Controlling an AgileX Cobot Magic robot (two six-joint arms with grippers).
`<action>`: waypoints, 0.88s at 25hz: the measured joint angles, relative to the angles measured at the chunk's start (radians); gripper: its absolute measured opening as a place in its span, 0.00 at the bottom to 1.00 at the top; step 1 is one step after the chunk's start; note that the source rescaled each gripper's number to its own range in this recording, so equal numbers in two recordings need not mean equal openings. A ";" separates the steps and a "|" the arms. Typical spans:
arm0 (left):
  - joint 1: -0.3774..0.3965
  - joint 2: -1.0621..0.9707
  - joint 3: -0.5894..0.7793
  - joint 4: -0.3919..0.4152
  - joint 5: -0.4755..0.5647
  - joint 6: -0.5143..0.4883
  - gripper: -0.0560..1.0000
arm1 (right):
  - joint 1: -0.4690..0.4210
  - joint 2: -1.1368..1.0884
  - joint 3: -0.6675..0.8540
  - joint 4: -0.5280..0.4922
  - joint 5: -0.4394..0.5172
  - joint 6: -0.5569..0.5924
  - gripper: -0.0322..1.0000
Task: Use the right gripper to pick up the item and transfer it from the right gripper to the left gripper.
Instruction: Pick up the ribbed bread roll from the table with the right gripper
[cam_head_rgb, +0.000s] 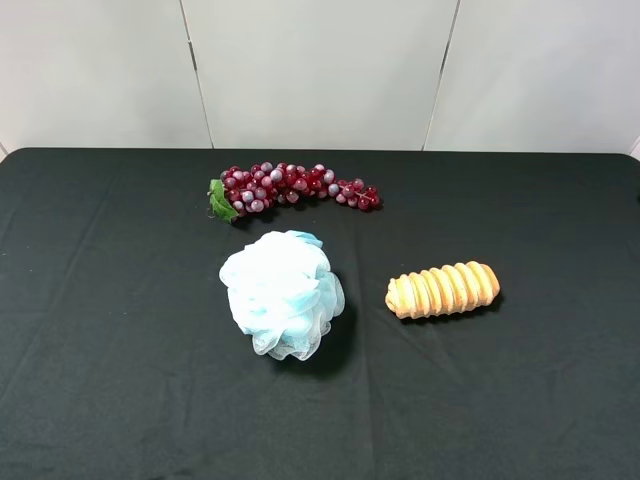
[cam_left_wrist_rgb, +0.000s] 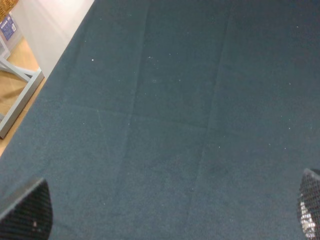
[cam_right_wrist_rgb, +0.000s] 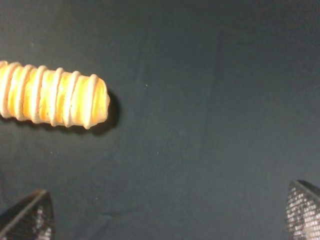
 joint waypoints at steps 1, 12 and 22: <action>0.000 0.000 0.000 0.000 0.000 0.000 0.98 | 0.000 0.028 -0.011 0.011 -0.004 -0.034 1.00; 0.000 0.000 0.000 0.000 0.000 0.000 0.98 | 0.008 0.312 -0.031 0.329 -0.077 -0.472 1.00; 0.000 0.000 0.000 0.000 0.000 0.000 0.98 | 0.280 0.509 -0.032 0.024 -0.199 -0.604 1.00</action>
